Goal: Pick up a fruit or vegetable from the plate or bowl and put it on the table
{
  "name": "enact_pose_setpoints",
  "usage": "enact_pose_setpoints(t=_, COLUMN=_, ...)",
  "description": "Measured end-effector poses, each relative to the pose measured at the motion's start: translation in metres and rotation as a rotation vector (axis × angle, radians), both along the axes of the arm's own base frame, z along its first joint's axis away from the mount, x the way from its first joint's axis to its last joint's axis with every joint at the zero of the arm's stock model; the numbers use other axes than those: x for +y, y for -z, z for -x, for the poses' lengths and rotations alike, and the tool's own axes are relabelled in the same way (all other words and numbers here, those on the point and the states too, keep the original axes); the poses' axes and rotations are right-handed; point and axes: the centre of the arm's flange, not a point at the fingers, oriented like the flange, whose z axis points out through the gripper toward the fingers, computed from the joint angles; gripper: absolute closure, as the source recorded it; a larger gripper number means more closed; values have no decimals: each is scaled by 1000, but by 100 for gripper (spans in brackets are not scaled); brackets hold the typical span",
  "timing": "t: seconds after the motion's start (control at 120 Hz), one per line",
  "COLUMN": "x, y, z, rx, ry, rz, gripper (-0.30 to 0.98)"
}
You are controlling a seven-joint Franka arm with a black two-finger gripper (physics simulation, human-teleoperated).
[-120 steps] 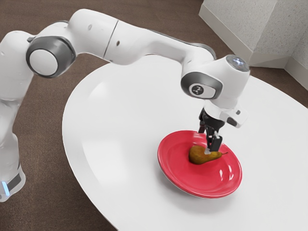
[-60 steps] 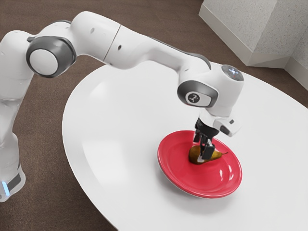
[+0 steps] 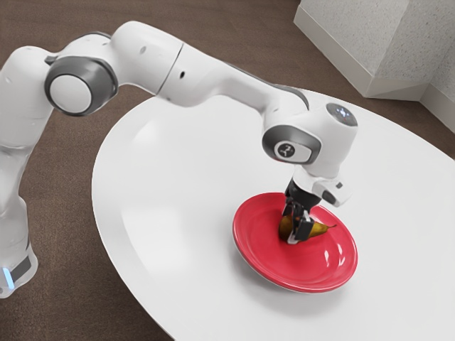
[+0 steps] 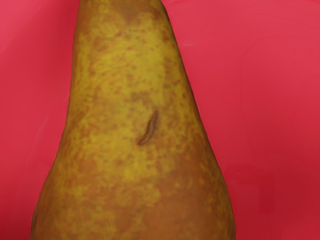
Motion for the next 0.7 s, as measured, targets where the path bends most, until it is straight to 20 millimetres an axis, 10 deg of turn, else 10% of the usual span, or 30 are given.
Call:
enact_pose_setpoints(t=0.483, x=7, y=-15, z=-9, rx=-86, ry=-8, rz=-9, gripper=53)
enact_pose_setpoints(t=0.7, x=101, y=-64, z=-21, rx=-192, ry=-157, rz=-74, gripper=57)
